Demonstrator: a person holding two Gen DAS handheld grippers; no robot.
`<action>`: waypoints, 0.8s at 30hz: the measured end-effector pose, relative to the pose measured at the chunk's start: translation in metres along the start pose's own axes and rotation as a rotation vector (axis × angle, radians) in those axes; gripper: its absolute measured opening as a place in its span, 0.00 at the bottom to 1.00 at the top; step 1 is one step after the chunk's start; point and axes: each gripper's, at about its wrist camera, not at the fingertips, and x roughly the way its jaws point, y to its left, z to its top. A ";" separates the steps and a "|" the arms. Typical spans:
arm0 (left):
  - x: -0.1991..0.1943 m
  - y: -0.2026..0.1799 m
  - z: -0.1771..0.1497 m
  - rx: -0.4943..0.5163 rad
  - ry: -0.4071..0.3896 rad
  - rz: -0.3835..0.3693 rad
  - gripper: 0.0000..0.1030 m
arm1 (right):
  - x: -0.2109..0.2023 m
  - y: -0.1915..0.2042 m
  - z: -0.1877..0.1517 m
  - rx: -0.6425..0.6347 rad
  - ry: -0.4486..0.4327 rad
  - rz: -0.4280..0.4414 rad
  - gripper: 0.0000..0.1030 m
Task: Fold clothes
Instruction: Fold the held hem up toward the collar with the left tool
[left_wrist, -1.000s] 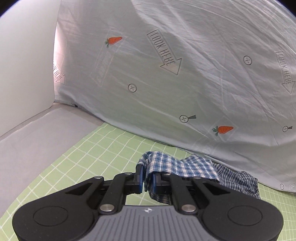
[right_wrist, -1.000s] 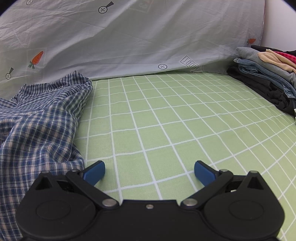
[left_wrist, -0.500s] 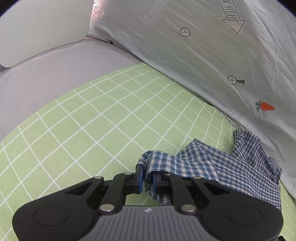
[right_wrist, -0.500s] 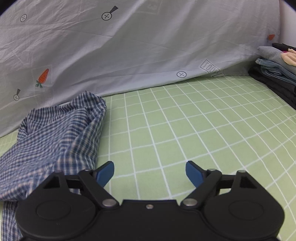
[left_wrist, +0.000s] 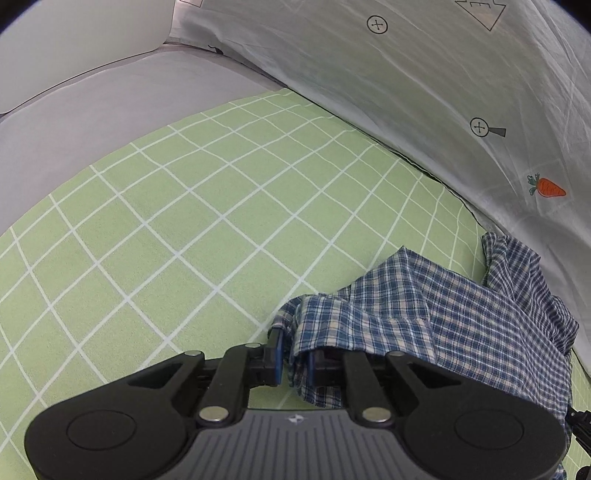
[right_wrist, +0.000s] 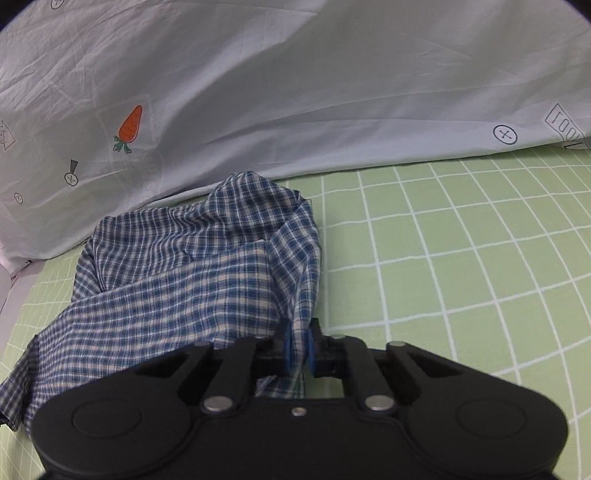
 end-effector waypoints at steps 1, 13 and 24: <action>-0.004 -0.004 0.002 0.017 -0.015 -0.005 0.10 | 0.001 0.001 0.000 -0.011 0.001 -0.004 0.04; -0.076 -0.057 0.035 0.098 -0.241 -0.150 0.09 | -0.014 -0.008 0.008 -0.016 -0.070 -0.079 0.04; -0.028 0.003 0.005 -0.051 -0.040 0.008 0.20 | -0.042 0.010 -0.034 -0.074 -0.046 -0.232 0.83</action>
